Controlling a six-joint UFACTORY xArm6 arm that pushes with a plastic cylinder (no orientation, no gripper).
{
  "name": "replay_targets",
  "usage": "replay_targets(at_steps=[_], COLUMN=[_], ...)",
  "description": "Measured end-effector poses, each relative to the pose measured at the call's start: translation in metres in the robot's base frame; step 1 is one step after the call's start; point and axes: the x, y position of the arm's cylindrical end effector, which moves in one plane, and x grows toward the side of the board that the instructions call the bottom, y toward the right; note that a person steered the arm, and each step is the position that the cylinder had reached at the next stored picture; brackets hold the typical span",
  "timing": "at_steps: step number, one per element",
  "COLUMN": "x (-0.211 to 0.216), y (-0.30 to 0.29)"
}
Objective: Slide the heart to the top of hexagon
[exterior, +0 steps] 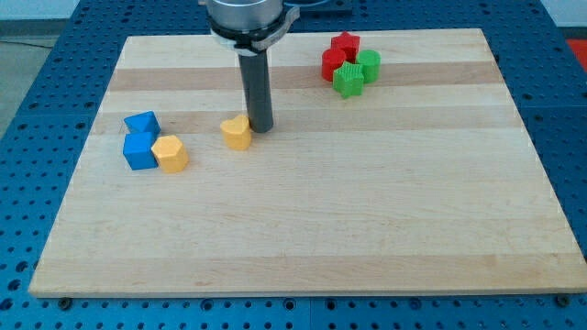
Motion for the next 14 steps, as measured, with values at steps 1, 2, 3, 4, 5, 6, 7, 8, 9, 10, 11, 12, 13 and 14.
replay_targets(at_steps=[1,2,3,4,5,6,7,8,9,10,11,12,13,14], x=[0.008,0.021,0.037,0.05,0.038,0.032,0.032,0.032,0.027,0.021,0.012,0.011,0.011,0.011], y=[0.001,0.001,0.001,0.001,0.0,-0.001,-0.015,-0.024,-0.035,-0.042,-0.044,-0.06,-0.071,-0.072])
